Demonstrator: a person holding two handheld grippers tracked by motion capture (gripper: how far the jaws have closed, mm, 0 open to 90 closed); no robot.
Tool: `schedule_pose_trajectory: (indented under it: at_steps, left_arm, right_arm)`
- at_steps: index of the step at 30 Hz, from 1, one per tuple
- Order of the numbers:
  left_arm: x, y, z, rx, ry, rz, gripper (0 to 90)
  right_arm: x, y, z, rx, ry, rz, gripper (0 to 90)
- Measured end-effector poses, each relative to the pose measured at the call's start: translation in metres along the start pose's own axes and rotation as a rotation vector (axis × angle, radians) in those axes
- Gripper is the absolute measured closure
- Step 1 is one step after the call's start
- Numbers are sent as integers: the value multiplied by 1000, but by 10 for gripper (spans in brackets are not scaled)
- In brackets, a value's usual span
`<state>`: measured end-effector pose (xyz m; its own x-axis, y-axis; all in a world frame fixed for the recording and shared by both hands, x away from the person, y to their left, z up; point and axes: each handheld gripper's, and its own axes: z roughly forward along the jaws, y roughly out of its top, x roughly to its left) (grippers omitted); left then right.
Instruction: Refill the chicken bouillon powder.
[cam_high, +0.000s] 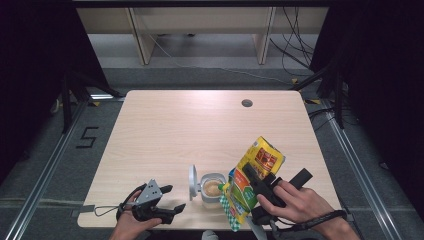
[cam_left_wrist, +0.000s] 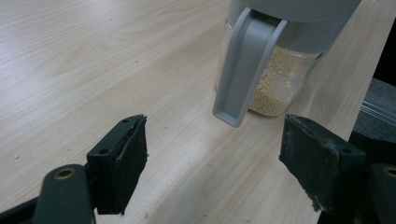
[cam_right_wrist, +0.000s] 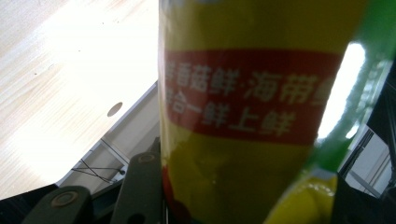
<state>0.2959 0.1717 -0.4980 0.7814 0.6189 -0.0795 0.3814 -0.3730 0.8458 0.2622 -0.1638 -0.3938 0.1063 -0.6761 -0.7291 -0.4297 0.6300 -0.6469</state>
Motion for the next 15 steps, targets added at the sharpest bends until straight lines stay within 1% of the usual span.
schedule_pose_trajectory:
  at_steps: [1, 5, 6, 7, 8, 9, 11, 13, 14, 15]
  left_arm:
    - [0, 0, 0, 0, 0, 0, 226]
    - [0, 0, 0, -2, 1, 0, 226]
    - [0, 0, 0, -1, -3, 0, 226]
    - [-1, 0, 0, 1, -9, -27, 226]
    - [-1, 0, 0, -1, -7, -27, 226]
    - [-1, 0, 0, -1, -7, -26, 226]
    - [-1, 0, 0, -1, -7, -26, 225]
    - [-1, 0, 0, -1, -7, -25, 226]
    - [-2, 0, 1, -8, 0, -26, 226]
    - [1, 0, 0, 10, 6, 16, 226]
  right_arm:
    - [1, 0, -1, 12, 0, 8, 623]
    - [1, 1, -1, 10, 2, 5, 633]
    - [-1, 1, 1, -3, 1, -20, 634]
    - [-1, 1, 1, -4, -4, -15, 634]
    - [-1, 1, 1, 0, -2, -17, 634]
    - [0, 1, 1, 0, 1, -7, 634]
    - [-1, 1, 1, -4, -3, -16, 634]
    - [-1, 1, 1, -2, -2, -13, 635]
    - [-1, 1, 1, -2, -1, -13, 635]
    - [-1, 1, 1, -2, -1, -14, 635]
